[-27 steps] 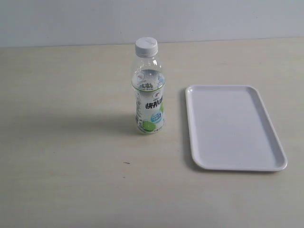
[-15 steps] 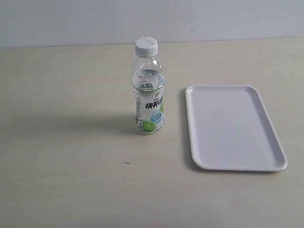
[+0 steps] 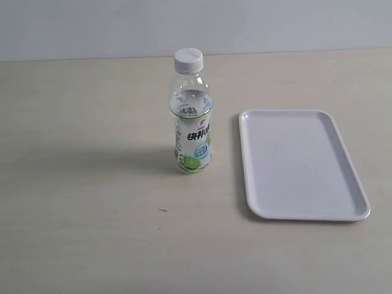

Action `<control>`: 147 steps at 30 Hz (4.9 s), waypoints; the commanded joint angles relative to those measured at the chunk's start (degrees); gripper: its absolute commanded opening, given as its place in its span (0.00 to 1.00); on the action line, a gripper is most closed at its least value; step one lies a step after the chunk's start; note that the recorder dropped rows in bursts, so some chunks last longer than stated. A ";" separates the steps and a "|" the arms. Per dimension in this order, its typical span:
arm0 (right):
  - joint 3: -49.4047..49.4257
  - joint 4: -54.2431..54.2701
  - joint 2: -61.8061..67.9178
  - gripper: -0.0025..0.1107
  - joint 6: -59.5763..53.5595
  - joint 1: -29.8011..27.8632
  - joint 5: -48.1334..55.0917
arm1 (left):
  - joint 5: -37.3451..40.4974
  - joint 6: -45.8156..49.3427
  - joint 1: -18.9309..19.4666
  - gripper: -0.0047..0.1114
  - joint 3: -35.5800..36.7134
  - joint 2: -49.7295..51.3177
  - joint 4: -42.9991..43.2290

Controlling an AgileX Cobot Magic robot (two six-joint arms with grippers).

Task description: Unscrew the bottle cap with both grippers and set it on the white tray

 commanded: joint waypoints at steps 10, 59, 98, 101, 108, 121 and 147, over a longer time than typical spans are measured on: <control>0.17 -0.11 -0.33 0.02 -0.28 -0.28 -0.80 | -10.27 3.44 -0.24 0.04 -20.38 35.65 -8.43; 0.17 -0.11 -0.33 0.02 -0.16 -0.28 -0.81 | -40.90 21.35 -18.17 0.94 -50.76 129.53 29.72; 0.17 -2.93 -0.33 0.02 -2.36 -0.28 -1.80 | -40.90 20.71 -21.65 0.05 -56.13 132.42 26.69; 0.17 -5.89 -0.33 0.02 -1.97 -0.18 -8.08 | -40.90 20.71 -21.65 0.05 -56.13 132.42 26.69; 0.17 8.98 -0.33 0.02 16.03 -0.18 -28.25 | -40.90 26.36 -21.65 0.05 -56.13 132.42 27.20; -44.42 10.04 34.36 0.02 7.86 0.19 7.82 | -40.90 26.47 -21.65 0.05 -56.13 132.42 29.34; -93.00 20.70 93.85 0.14 -14.38 29.46 50.59 | -37.37 27.75 -21.73 0.05 -56.13 131.08 31.55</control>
